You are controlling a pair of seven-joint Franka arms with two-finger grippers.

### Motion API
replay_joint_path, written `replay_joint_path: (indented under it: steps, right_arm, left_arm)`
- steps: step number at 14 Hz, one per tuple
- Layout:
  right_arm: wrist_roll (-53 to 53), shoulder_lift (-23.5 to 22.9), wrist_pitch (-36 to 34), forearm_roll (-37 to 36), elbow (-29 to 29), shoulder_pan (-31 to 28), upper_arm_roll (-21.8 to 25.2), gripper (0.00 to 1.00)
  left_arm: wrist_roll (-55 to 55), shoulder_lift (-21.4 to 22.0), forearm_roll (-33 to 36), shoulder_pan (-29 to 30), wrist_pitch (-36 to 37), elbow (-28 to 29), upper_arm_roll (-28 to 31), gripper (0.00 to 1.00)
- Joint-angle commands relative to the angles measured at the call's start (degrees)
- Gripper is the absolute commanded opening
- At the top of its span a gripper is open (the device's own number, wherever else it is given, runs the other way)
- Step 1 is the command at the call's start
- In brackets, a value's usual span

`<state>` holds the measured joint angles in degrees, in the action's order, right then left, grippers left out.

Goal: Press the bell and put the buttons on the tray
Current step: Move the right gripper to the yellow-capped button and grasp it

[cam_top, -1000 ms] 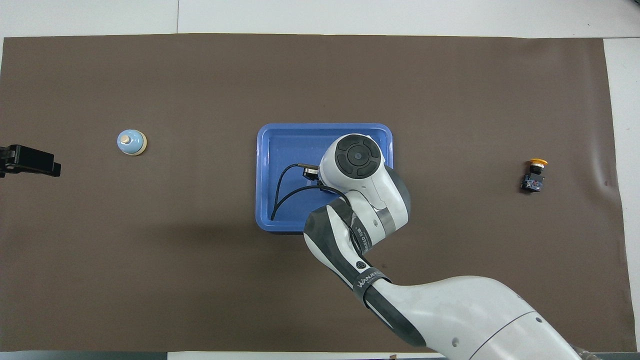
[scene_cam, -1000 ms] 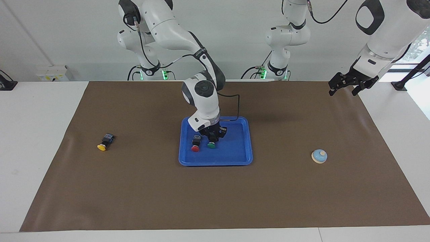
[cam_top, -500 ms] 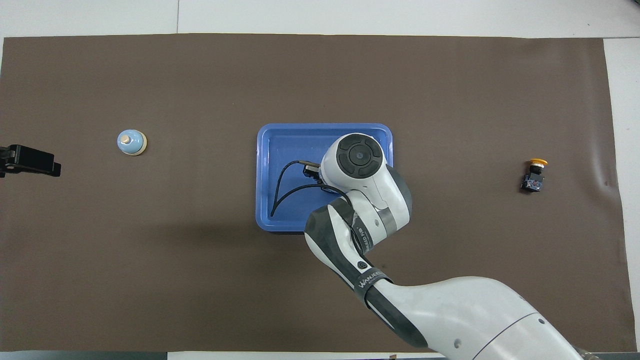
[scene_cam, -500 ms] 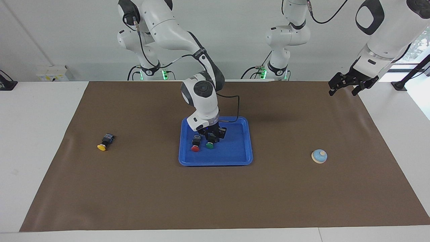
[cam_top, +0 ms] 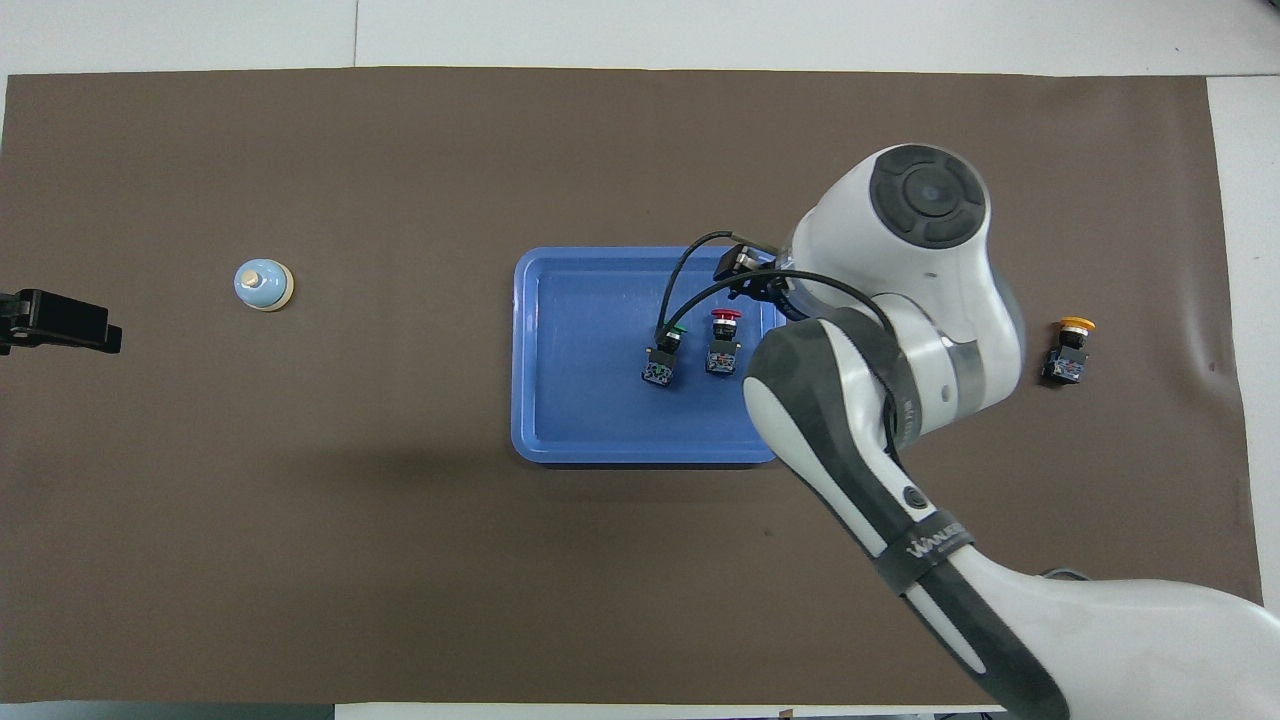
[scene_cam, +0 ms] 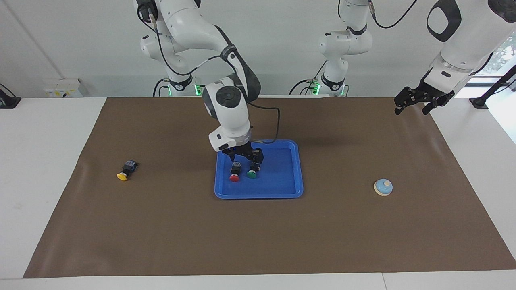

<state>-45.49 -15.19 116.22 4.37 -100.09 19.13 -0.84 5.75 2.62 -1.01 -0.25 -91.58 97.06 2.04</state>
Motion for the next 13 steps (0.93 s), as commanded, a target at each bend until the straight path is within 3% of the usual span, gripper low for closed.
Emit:
replay_joint_path:
  steps: [1,7,13]
  right_arm:
    - [4.3,1.6,-3.4,-2.5,-0.8,-5.5,-0.4,1.00]
    - [21.3,3.2,-2.1,-4.1,-6.9,-20.1,-0.3,1.00]
    - [31.1,6.4,15.1,-6.3,-21.2,-28.8,-0.3,1.00]
  left_arm:
    - [0.7,0.4,0.2,-0.1,0.9,-0.3,0.2,1.00]
    - [0.7,0.4,0.2,0.0,0.9,-0.3,0.2,1.00]
    - [0.7,0.4,0.2,0.0,0.9,-0.3,0.2,1.00]
